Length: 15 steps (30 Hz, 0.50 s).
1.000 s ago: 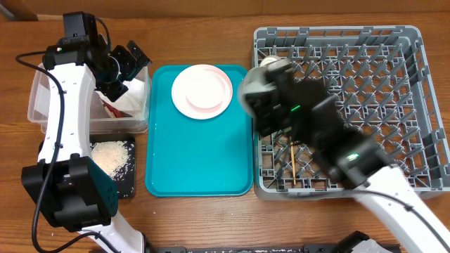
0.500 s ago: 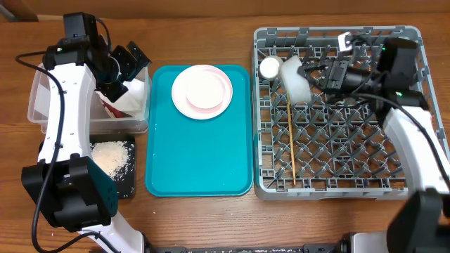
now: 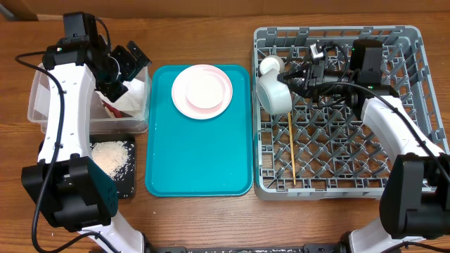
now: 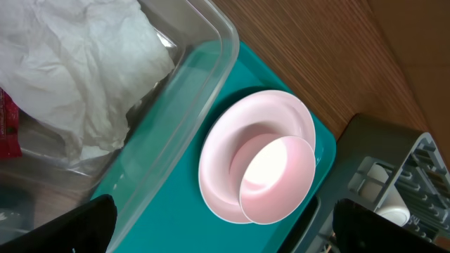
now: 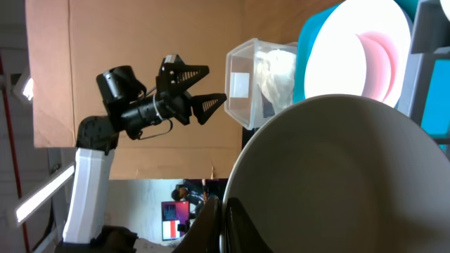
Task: Sort waste into correct bins and load items into the dishwasher
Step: 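Lift the white bowl into the rack and tip it on its side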
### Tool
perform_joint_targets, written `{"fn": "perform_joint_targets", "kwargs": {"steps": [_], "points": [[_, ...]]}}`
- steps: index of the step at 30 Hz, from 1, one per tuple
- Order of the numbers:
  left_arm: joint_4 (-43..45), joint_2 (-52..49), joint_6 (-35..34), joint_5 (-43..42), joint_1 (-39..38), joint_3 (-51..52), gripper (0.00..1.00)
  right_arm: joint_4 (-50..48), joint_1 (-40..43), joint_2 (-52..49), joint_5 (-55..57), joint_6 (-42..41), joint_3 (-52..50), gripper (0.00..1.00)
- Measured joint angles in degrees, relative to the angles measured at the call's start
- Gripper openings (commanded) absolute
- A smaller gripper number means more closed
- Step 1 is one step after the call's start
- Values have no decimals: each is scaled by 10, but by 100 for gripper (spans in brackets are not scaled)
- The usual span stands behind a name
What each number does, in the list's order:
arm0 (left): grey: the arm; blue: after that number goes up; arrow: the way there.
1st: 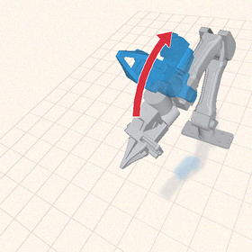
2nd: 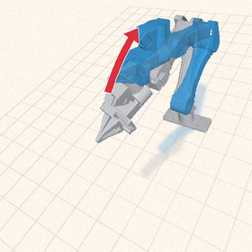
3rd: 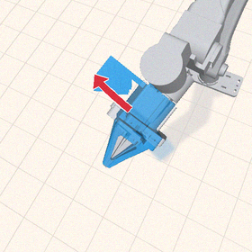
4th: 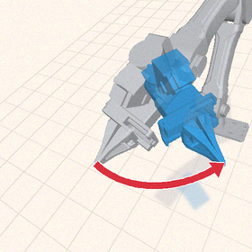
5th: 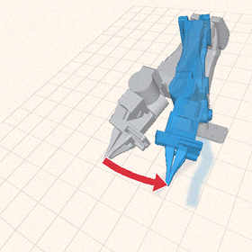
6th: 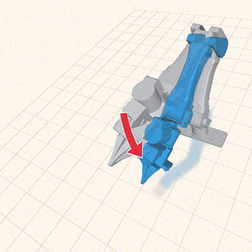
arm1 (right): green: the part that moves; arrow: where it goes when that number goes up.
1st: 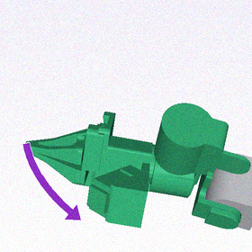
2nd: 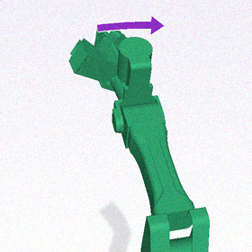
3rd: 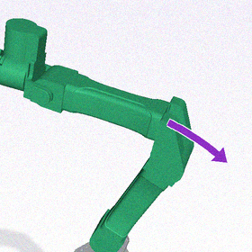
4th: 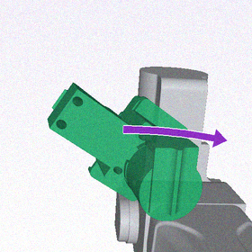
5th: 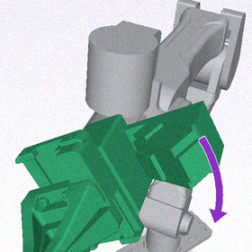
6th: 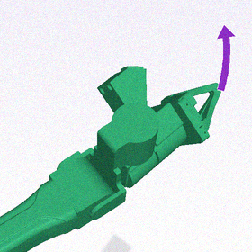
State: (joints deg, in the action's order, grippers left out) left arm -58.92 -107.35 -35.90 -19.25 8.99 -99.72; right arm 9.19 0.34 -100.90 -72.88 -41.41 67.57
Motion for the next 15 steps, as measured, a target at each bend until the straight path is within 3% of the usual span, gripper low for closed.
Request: {"fn": "perform_joint_targets", "kwargs": {"steps": [15], "points": [[0,0,0,0,0,0,100,24,-1,0,73,-7,-9,4]]}}
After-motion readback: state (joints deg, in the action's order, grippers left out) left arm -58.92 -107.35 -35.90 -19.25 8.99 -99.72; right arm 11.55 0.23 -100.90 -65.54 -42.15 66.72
